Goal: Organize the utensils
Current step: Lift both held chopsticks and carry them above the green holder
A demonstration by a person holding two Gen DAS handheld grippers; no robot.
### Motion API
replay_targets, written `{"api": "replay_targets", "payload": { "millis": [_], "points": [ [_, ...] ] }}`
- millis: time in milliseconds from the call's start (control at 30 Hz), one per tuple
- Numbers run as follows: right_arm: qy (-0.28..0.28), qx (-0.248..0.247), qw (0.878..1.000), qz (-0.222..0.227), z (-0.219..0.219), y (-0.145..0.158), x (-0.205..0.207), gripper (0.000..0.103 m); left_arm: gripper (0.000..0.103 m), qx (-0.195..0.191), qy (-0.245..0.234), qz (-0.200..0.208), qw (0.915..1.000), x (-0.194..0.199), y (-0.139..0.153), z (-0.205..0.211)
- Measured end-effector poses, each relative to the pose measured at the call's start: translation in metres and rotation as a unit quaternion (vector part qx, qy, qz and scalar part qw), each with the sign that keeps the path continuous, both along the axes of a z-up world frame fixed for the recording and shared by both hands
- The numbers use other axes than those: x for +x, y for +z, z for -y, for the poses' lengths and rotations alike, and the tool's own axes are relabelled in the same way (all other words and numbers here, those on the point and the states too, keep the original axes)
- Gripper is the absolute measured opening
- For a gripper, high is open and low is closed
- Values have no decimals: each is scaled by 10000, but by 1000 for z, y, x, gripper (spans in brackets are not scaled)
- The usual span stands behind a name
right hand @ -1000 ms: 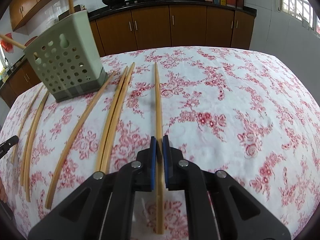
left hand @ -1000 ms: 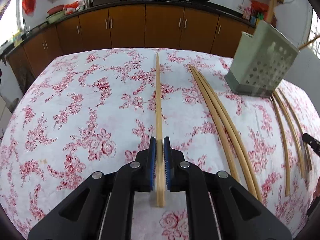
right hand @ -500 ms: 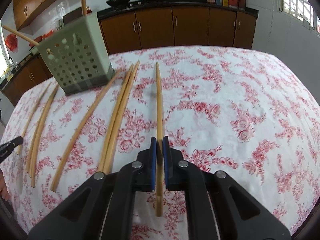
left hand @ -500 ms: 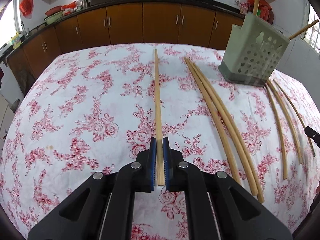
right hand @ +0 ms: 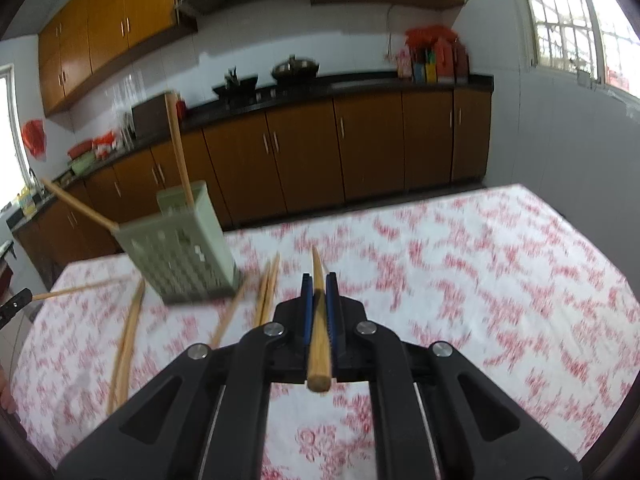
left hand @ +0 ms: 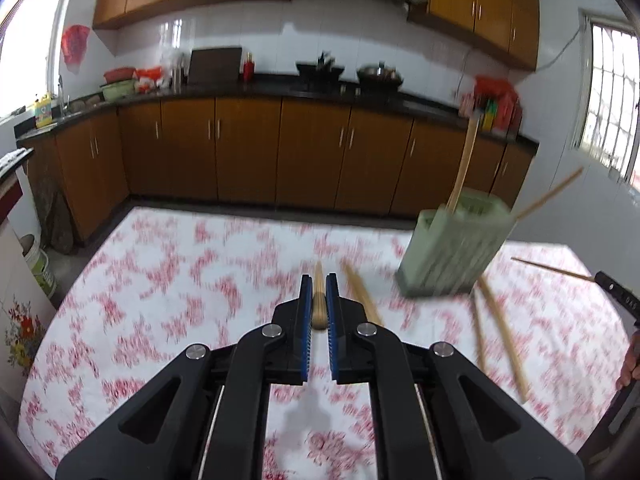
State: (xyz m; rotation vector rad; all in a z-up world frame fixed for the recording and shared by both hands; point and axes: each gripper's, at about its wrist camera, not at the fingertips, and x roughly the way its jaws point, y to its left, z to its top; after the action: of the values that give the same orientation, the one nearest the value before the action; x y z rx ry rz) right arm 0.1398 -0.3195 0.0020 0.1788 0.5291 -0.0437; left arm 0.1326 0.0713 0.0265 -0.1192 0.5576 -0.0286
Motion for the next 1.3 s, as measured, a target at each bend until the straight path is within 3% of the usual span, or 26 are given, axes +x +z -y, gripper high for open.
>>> {"api": "replay_targets", "payload": {
  "millis": [200, 833, 1167, 1300],
  "points": [
    [31, 15, 9997, 262, 3, 22, 1, 8, 7, -16, -41, 346, 9994, -1, 27, 2],
    [54, 1, 9995, 321, -4, 26, 1, 7, 7, -8, -168, 362, 9992, -2, 29, 9],
    [618, 112, 9970, 459, -14, 75, -12, 8, 7, 22, -650, 508, 9966, -12, 58, 27],
    [911, 58, 9938, 641, -26, 97, -22, 8, 7, 222, -646, 740, 9949, -19, 73, 36]
  ]
}}
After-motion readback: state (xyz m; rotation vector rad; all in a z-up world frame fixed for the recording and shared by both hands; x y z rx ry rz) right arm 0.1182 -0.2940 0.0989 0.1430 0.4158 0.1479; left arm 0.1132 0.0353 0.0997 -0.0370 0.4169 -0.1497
